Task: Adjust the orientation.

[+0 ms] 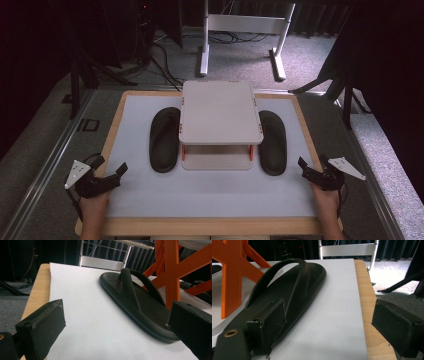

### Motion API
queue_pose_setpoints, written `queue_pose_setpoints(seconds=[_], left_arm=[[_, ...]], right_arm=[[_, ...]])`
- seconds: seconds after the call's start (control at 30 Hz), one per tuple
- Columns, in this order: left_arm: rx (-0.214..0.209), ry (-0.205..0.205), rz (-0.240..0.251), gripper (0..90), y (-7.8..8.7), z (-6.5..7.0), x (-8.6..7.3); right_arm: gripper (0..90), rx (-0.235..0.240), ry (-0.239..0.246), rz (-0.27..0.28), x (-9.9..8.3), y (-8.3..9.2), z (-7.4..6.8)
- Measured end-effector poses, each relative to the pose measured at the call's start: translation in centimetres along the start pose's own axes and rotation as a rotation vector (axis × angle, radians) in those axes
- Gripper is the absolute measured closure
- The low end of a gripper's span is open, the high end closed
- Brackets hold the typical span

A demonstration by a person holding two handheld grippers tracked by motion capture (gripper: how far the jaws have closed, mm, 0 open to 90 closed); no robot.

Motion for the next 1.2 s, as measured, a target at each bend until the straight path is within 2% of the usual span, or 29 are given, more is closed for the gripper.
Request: queue_pose_setpoints(seconds=[0.17,0.2,0.27,0.4,0.47,0.5,0.63,0.87,1.0,1.2], left_arm=[[-0.023,-0.009,-0.039,1.5,-0.1,0.5,0.0],[-0.023,-0.013,-0.055,1.6,-0.2,0.6,0.0],[-0.016,-0.021,-0.059,1.6,-0.3,0.6,-0.1],[-0.023,-0.033,-0.156,1.6,-0.9,0.9,-0.2],[-0.047,-0.030,-0.202,1.6,-1.2,1.1,-0.1],[-0.041,-0.039,-0.227,1.5,-1.3,1.2,-0.1],[-0.077,-0.054,-0.324,1.6,-1.7,1.6,0.0],[-0.087,-0.067,-0.385,1.6,-1.8,1.7,1.5],[-0.108,-0.085,-0.448,1.6,-1.9,1.9,2.0],[-0.108,-0.111,-0.483,1.6,-2.0,2.3,3.1]], right_arm=[[11.4,0.002,0.012,-0.024,-0.2,-0.2,-0.1],[11.3,0.007,0.015,-0.031,-0.2,-0.2,-0.2],[11.4,0.012,0.016,-0.037,-0.2,-0.2,-0.2],[11.4,0.012,0.007,-0.045,-0.3,-0.3,-0.2],[11.4,0.010,0.010,-0.052,-0.3,-0.3,-0.2],[11.4,0.012,0.015,-0.060,-0.4,-0.4,-0.3],[11.4,0.014,0.025,-0.089,-0.5,-0.6,-0.4],[11.5,0.019,0.013,-0.090,-0.5,-0.6,-0.4],[11.5,0.022,0.011,-0.091,-0.5,-0.7,-0.3],[11.5,0.015,0.012,-0.097,-0.6,-0.8,-0.3]])
Point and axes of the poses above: each handheld gripper's, and its own axes: y roughly backward along the jaws, x roughly out of its top, z roughly to its right, the point moved 7 cm from there along -y, roughly forward along the jaws, and after that the axes turned 1 degree about y, right-handed, at the moved point
